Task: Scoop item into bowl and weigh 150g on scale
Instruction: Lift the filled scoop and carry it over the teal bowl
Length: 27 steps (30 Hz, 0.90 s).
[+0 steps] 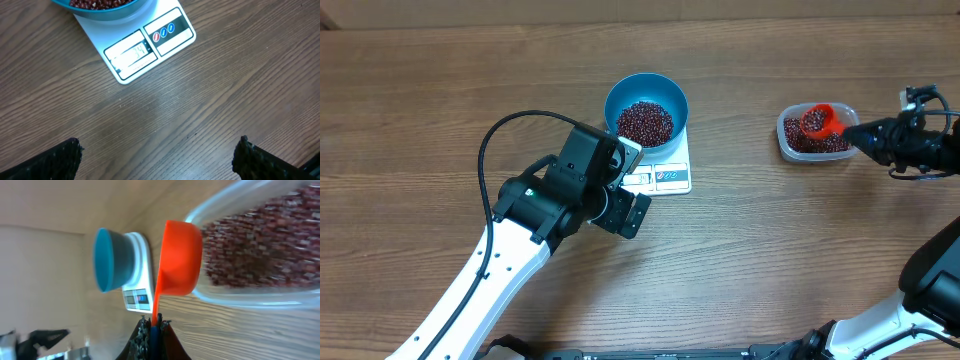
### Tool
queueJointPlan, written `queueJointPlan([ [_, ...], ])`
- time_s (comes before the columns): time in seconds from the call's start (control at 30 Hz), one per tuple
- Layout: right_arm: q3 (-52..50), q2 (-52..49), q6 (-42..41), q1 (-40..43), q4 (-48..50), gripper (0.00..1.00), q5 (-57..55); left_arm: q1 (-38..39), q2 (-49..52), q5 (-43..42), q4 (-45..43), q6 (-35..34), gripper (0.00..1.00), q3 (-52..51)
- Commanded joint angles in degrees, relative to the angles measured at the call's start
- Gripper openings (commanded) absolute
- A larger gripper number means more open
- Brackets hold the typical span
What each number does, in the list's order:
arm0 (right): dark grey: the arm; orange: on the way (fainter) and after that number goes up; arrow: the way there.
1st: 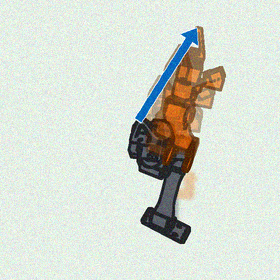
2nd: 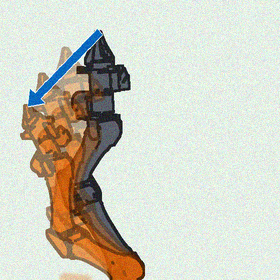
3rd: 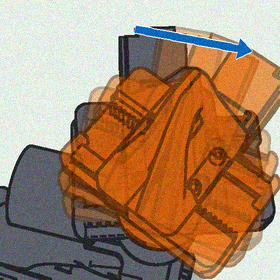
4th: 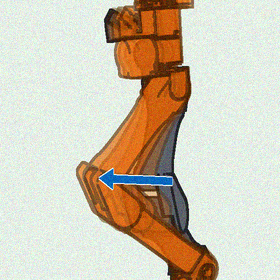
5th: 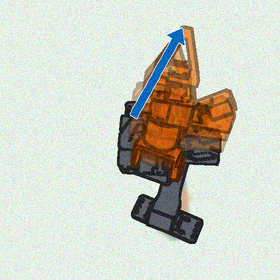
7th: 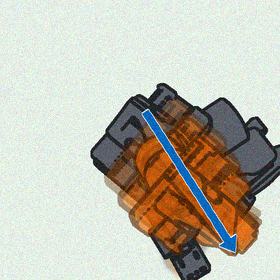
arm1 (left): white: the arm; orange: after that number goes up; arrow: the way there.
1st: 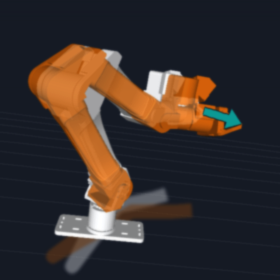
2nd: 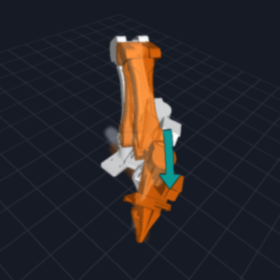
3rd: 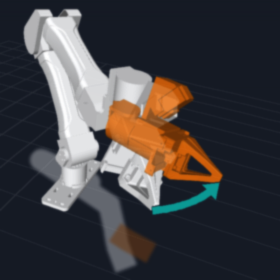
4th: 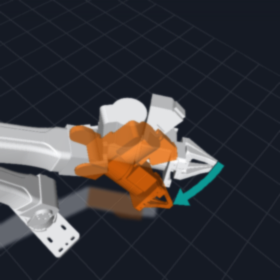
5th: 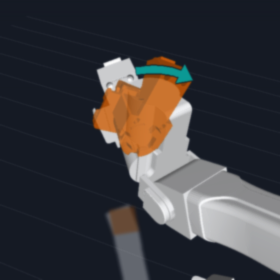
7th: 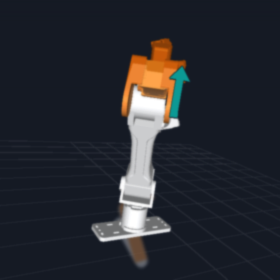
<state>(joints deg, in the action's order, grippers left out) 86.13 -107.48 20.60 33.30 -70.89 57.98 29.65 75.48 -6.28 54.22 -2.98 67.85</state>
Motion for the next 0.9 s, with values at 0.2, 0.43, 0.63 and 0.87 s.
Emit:
queueJointPlan([
  [0.2, -0.2, 1.1, 3.3, -4.0, -0.6, 0.04, 10.8, 0.3, -0.2, -0.8, -0.1, 0.0, 1.00, 0.2],
  [0.43, 3.5, 1.1, 3.3, -14.3, 0.4, 0.04, 11.2, 0.3, -0.2, -0.8, -0.1, 0.0, 1.00, 0.2],
  [0.63, 9.2, 1.1, -1.8, -23.0, 4.4, 0.04, 10.8, 0.3, -0.2, -0.8, -0.1, 0.0, 0.99, 0.2],
  [0.87, 14.2, 1.1, -10.2, -33.3, 10.9, 0.04, -1.2, 0.3, -0.2, -0.8, -0.1, 0.0, 1.00, 0.2],
])
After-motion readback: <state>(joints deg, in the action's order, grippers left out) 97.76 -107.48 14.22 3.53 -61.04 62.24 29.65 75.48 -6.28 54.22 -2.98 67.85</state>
